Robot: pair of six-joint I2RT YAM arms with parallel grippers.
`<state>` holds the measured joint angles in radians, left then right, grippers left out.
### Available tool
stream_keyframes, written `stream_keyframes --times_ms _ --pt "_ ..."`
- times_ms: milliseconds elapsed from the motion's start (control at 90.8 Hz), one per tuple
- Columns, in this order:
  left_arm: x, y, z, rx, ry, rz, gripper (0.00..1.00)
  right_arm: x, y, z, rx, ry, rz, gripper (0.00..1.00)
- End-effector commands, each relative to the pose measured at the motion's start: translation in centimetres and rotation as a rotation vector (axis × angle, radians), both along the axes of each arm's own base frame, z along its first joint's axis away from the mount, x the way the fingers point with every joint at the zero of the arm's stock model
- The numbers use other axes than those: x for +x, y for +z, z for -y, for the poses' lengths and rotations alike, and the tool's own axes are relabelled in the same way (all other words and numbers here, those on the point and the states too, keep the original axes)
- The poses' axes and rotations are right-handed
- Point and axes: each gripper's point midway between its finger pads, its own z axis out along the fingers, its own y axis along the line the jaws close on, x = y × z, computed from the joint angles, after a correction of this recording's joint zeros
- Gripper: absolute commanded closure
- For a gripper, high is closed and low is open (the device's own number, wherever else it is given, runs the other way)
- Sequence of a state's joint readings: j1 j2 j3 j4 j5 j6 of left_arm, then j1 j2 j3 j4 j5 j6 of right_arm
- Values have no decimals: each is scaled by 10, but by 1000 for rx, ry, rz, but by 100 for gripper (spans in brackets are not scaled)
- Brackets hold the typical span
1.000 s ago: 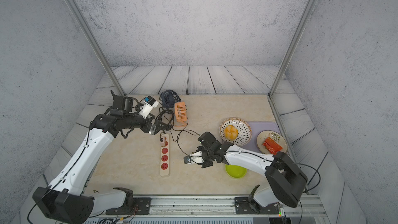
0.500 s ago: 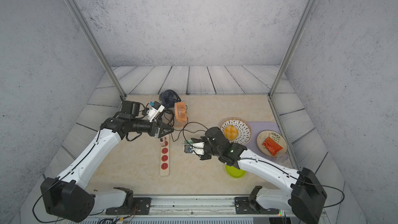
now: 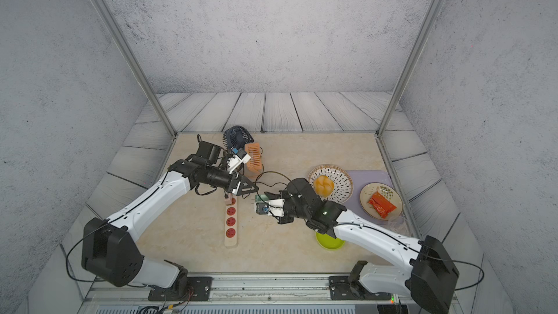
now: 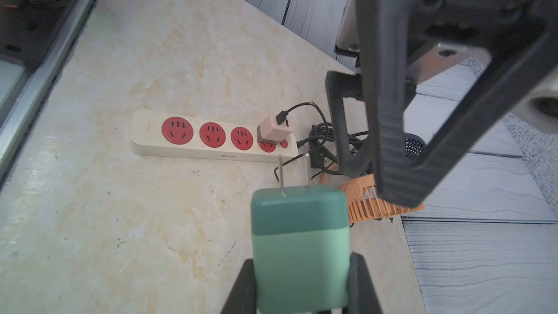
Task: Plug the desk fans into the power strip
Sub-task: Pick up the plug from the center of the board.
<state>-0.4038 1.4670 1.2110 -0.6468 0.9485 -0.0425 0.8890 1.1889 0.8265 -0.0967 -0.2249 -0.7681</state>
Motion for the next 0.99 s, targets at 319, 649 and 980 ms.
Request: stream_keyframes --times_ms 319,649,980 --pt "-26 3 23 -7 -123 -24 44 1 22 -7 6 27 59 88" --pt "-30 4 27 -41 -129 -60 95 7 34 -4 52 -28 64 69" --pt "-21 22 26 -157 -62 -134 96 12 77 7 237 -156 50 41"
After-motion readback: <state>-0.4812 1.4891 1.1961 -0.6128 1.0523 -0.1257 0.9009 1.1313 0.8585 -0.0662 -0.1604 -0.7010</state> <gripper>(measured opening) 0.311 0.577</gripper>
